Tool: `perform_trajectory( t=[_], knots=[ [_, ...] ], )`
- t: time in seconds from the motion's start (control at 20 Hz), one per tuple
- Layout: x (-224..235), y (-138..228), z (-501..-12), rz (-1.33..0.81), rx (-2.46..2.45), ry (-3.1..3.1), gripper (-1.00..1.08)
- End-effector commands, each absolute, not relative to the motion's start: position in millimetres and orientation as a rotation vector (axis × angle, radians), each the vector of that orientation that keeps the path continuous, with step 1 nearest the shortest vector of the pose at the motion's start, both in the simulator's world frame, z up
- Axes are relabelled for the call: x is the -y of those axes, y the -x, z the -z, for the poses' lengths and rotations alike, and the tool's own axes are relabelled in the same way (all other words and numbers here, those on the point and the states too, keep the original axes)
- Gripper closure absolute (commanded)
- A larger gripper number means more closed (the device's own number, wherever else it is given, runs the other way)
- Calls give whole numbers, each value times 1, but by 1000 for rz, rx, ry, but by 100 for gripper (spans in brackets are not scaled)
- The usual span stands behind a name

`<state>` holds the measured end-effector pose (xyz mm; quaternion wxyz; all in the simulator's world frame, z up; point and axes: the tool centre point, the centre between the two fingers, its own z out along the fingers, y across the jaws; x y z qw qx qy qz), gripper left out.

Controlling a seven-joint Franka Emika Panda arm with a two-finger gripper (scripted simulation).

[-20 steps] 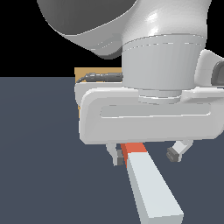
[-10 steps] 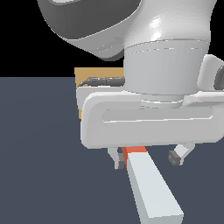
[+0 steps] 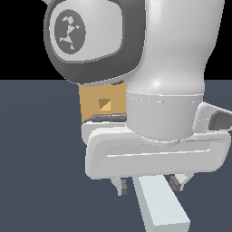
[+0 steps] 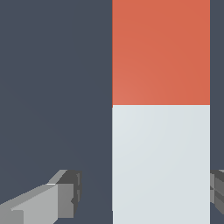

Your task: Insert the peg into the horizontal hole in a box.

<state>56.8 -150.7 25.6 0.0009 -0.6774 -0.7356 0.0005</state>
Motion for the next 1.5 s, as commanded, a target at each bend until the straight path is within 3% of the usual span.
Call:
perform_trajectory(
  t=[0.0, 0.15, 0.2, 0.95, 1.45],
  knots=[
    [151, -58, -21, 0, 2311, 2128, -92],
    [151, -59, -21, 0, 2311, 2128, -92],
    [151, -59, -21, 0, 2311, 2128, 108],
    [149, -56, -22, -1, 2307, 2132, 108],
    [129, -34, -32, 0, 2270, 2171, 108]
  ],
)
